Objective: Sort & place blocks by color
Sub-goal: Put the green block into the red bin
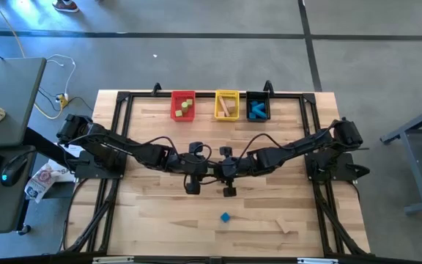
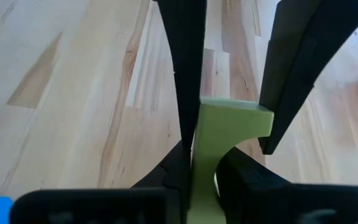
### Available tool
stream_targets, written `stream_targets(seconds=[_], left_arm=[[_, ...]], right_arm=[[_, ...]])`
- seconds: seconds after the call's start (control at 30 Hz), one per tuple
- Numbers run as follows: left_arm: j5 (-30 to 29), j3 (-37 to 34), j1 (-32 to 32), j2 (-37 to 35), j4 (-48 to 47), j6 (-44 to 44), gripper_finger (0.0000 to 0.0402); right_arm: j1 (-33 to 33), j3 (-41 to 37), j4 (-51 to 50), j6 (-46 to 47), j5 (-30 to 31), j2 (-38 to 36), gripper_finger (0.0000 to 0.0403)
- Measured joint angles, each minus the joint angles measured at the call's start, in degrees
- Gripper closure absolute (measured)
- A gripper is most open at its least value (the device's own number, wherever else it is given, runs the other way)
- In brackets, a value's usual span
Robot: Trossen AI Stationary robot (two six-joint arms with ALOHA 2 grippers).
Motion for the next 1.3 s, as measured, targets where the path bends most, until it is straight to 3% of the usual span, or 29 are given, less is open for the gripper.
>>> stream_targets(seconds=[0.37, 0.57, 0.8, 1.0, 1.3], left_arm=[[0.22, 0.02, 0.02, 0.04, -0.52, 0.24, 0.0294], [0.09, 0.02, 0.02, 0.04, -1.83, 0.87, 0.0296], [-6.8, 0.02, 0.71, 0.07, -5.52, 2.71, 0.0294], [-12.61, 0.04, 5.79, 0.07, -7.9, 2.81, 0.0293], [-15.08, 0.04, 16.27, 0.07, -9.35, 1.92, 0.0294]], right_arm=[[0.35, 0.0, -0.87, 1.95, -0.04, 0.0, 0.0329], [0.66, 0.0, -1.65, 2.63, 0.21, -0.02, 0.0284], [0.52, 0.18, -4.54, 9.09, 2.57, -0.11, 0.024], [0.82, -0.05, -11.03, 18.76, -4.9, -0.07, 0.0237], [3.36, -0.02, -19.72, 28.79, -5.97, -0.04, 0.0238]])
